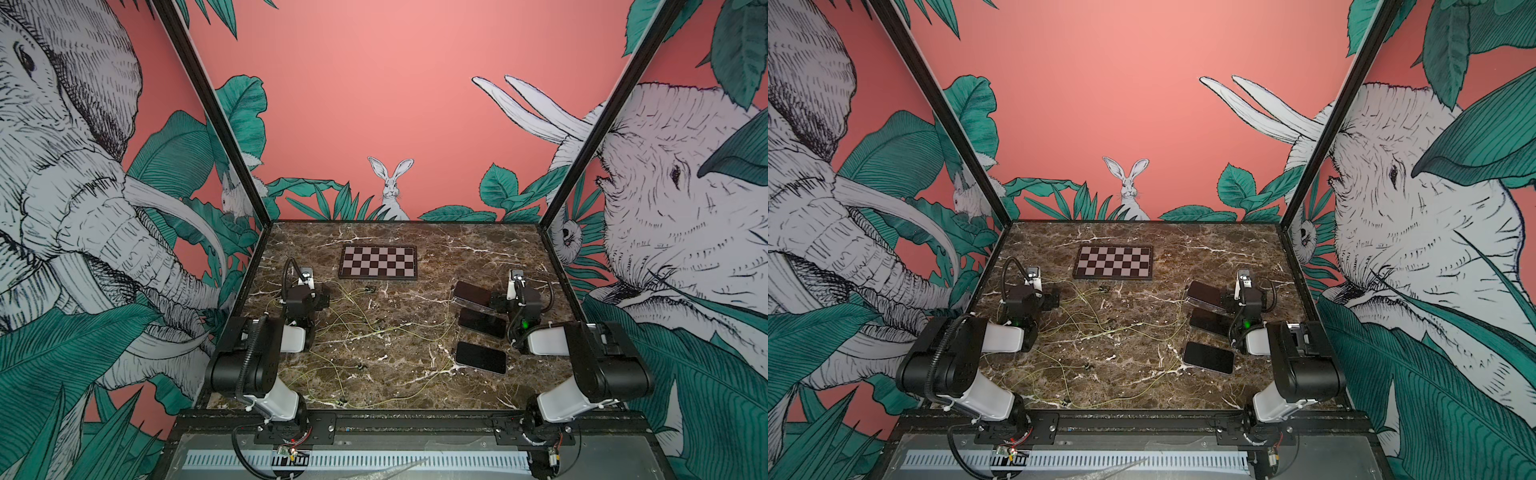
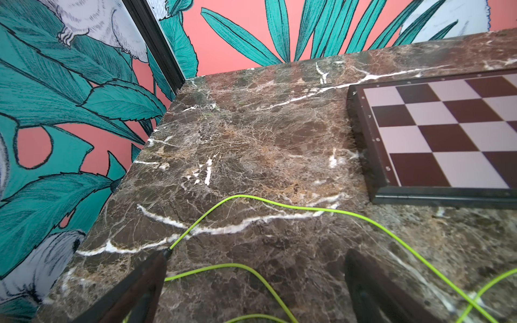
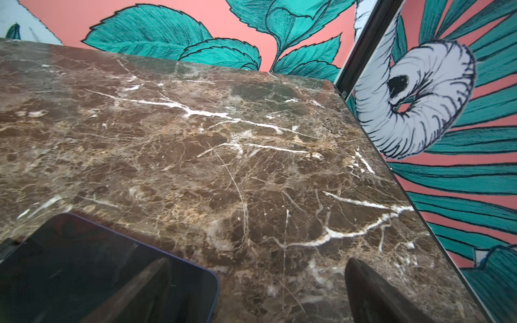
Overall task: Plug wired earphones into phones
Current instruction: Reset both arms
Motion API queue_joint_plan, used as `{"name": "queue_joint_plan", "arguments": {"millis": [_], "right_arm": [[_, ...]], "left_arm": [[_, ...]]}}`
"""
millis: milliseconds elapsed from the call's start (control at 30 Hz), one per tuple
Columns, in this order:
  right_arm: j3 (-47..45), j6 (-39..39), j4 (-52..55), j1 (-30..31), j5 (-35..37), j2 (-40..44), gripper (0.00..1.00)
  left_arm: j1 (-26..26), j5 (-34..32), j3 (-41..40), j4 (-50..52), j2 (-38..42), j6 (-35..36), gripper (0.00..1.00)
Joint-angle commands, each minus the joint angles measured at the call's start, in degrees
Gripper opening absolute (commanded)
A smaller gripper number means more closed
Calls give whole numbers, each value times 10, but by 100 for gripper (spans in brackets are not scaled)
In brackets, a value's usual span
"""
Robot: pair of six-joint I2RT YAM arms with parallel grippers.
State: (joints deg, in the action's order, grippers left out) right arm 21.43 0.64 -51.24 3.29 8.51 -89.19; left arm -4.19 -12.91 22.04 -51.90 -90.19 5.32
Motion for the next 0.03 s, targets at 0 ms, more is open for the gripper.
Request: {"name": "queue_joint_plan", "arguments": {"millis": [0], "right_arm": [[3, 5, -22, -2, -5, 5, 99]], "left_arm": [[1, 2, 4, 3, 14, -7, 100]]}}
